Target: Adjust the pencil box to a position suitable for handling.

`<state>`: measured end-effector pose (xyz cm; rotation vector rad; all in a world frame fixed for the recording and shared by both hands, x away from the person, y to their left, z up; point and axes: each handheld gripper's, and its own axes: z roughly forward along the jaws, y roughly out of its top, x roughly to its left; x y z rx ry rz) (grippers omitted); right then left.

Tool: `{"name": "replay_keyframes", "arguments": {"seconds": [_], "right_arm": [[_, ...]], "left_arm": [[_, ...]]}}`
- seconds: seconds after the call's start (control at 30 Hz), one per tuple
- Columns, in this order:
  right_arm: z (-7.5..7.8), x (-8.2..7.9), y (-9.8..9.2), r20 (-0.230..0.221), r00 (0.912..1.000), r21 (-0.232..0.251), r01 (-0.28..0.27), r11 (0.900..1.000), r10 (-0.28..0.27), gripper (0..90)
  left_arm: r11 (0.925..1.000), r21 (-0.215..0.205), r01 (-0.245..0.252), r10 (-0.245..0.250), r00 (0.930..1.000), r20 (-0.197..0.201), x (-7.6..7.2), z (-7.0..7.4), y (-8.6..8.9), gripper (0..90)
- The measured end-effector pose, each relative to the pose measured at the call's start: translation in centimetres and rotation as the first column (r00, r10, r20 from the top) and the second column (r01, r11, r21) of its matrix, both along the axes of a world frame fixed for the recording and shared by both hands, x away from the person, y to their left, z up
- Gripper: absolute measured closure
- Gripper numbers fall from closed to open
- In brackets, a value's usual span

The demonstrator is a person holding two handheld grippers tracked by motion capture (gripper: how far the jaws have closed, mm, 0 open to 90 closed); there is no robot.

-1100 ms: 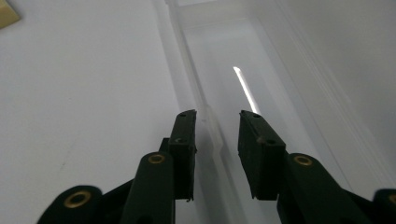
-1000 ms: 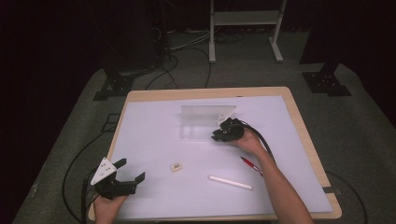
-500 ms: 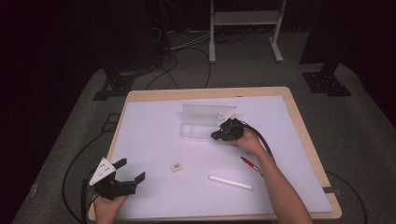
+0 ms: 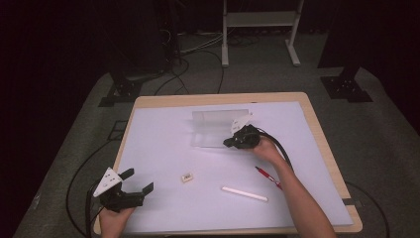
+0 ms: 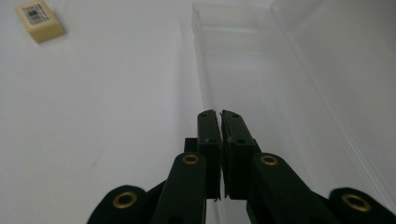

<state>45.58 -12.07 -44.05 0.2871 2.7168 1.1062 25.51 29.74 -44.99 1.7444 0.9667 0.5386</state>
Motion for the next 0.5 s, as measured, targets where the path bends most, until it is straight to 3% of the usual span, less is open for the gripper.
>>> {"name": "replay_keyframes", "arguments": {"seconds": [0.1,0.27,0.5], "right_arm": [[0.7,-0.9,-0.4,0.016,0.9997,-0.007,-0.019,1.000,0.019,86.5],[1.4,-2.6,-1.0,0.030,0.9987,0.029,-0.042,0.999,0.041,86.6],[1.6,-4.2,-1.7,0.007,0.9981,0.055,-0.062,0.997,0.062,86.5]], "left_arm": [[1.0000,0.000,-0.001,0.001,1.0000,0.003,0.0,0.0,0.1,4.0],[1.0000,-0.002,-0.003,0.003,1.0000,0.003,-0.1,0.0,0.0,4.0],[1.0000,0.003,-0.002,0.002,1.0000,0.004,-0.1,0.1,0.0,4.0]]}}
